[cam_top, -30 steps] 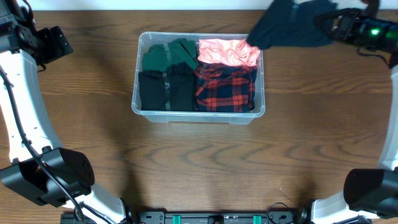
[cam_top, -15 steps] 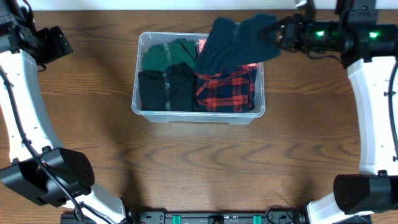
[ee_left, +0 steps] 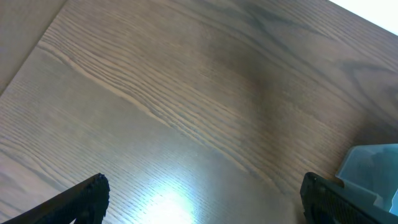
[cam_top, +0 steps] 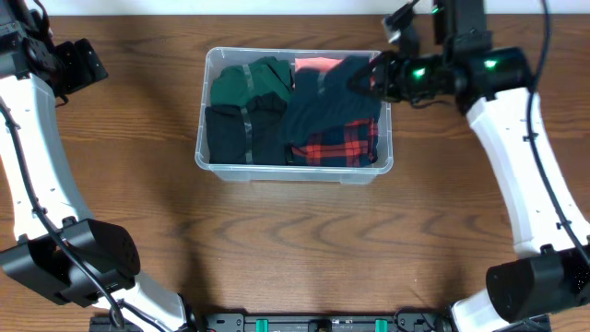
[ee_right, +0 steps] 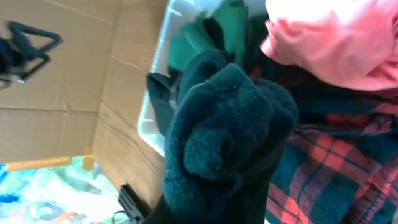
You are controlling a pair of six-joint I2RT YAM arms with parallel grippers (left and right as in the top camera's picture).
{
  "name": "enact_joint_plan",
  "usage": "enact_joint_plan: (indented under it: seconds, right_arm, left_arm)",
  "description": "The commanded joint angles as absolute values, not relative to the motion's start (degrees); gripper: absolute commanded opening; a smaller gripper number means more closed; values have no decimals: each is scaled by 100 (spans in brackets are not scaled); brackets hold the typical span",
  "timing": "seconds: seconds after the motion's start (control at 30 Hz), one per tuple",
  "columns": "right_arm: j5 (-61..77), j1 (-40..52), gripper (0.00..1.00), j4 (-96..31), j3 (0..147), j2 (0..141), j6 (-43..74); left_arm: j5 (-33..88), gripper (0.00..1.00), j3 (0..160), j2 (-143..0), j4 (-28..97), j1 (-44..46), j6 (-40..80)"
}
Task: Pack container
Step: 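Lower the dark garment onto the plaid shirt and open the right gripper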
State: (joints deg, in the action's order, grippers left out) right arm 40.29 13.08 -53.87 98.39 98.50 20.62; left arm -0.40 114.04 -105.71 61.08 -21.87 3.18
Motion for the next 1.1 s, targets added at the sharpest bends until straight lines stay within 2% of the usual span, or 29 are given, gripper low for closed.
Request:
enact_joint_plan:
  seconds: [0.0, 0.3, 0.5, 0.63, 0.73, 0.77, 0.83, 0.93, 1.0, 1.07]
  right_arm:
    - [3929, 1420, 1, -5216, 9463, 9773, 2119]
    - [3216, 1422, 1, -5258, 8897, 9773, 1981]
    - [2069, 1424, 1, -5664, 8888, 9773, 1809]
    - [1337, 1433, 9, -5946, 8886, 9773, 1686]
    - [1302, 1433, 22, -5979, 8886, 9773, 1468]
    - [1288, 1433, 32, -5964, 8886, 9773, 1391]
    - [1203, 1433, 60, -5933, 8886, 9773, 1306]
    - [1179, 1433, 77, -5804, 8890, 9773, 1081]
    - [1177, 1433, 82, -5749, 8941, 9771, 947]
    - [1177, 1433, 82, -5714, 9063, 9771, 794]
  left_arm:
    - [-49, 98, 11421, -10610, 6104, -2191, 370]
    - [-51, 98, 11421, -10610, 6104, -2191, 370]
    - [-49, 98, 11421, -10610, 6104, -2191, 370]
    - [-51, 98, 11421, -10610, 6104, -2191, 370]
    - [-49, 98, 11421, -10610, 6104, -2191, 370]
    - [-51, 98, 11421, -10610, 6104, -2191, 370]
    - [-49, 98, 11421, -10610, 6104, -2191, 370]
    - [-49, 98, 11421, -10610, 6104, -2191, 370]
    - [-49, 98, 11421, -10610, 6104, -2191, 370]
    - [-51, 98, 11421, -10610, 6104, -2191, 370]
